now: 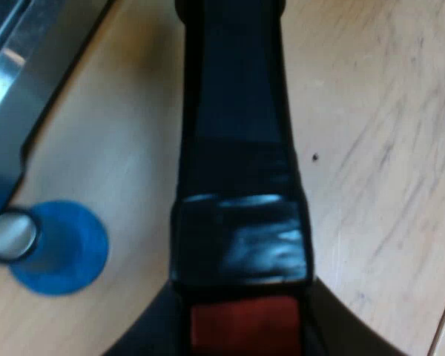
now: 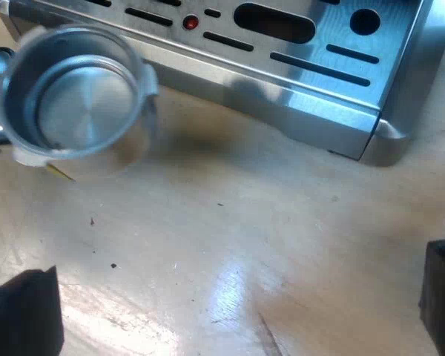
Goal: Put the handle in the coffee machine
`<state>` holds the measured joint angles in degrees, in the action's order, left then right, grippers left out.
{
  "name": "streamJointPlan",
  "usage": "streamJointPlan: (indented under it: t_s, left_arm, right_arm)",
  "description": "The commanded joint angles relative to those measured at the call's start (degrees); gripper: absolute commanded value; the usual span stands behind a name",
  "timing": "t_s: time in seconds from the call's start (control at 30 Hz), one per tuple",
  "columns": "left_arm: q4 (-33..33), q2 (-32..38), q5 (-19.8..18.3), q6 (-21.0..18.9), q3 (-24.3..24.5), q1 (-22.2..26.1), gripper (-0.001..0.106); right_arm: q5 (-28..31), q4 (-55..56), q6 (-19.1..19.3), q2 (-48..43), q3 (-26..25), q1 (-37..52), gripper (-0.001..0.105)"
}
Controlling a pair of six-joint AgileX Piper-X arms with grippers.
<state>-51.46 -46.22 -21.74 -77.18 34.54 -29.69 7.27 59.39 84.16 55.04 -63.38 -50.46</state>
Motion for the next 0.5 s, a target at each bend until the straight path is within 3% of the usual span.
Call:
streamJointPlan:
  t_s: [0.03, 0.17, 0.33, 0.37, 0.5]
  left_arm:
    - [-0.7, 2.7, -0.8, 0.4, 0.6, 2.4, 0.0]
    - [-3.0, 5.1, -0.8, 0.4, 0.6, 6.0, 0.0]
    - [-5.1, 7.2, -0.8, 0.7, 0.6, 9.1, 0.0]
    - [-5.1, 7.4, -0.8, 0.7, 0.6, 9.4, 0.0]
    - [-7.8, 8.2, 0.1, 2.1, 0.6, 12.0, 0.0]
  right_arm:
    - [0.1, -0.1, 0.9, -0.6, -0.6, 0.2, 0.105]
    - [-1.5, -1.4, 1.5, -0.6, -0.6, -1.5, 0.105]
    - [1.1, -4.3, 1.5, -0.6, -0.6, -5.8, 0.105]
    - [5.6, -6.6, 1.1, -0.6, -0.6, -9.7, 0.105]
    - [12.3, -9.0, -1.0, -0.5, -0.6, -15.1, 0.105]
